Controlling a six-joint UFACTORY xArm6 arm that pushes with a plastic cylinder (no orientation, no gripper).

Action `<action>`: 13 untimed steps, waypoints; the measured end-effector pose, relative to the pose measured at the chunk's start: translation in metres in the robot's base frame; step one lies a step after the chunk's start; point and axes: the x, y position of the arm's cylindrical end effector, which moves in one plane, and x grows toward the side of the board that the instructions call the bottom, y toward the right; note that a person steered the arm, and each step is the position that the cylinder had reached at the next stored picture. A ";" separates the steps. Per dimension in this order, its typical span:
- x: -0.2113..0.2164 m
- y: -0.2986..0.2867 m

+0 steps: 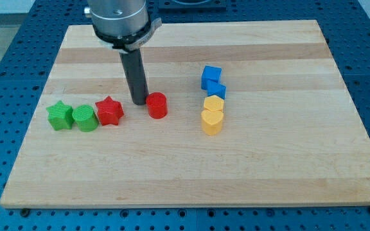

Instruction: Place the red circle on the right side of red star

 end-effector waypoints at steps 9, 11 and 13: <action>0.034 0.066; 0.034 0.045; 0.034 0.028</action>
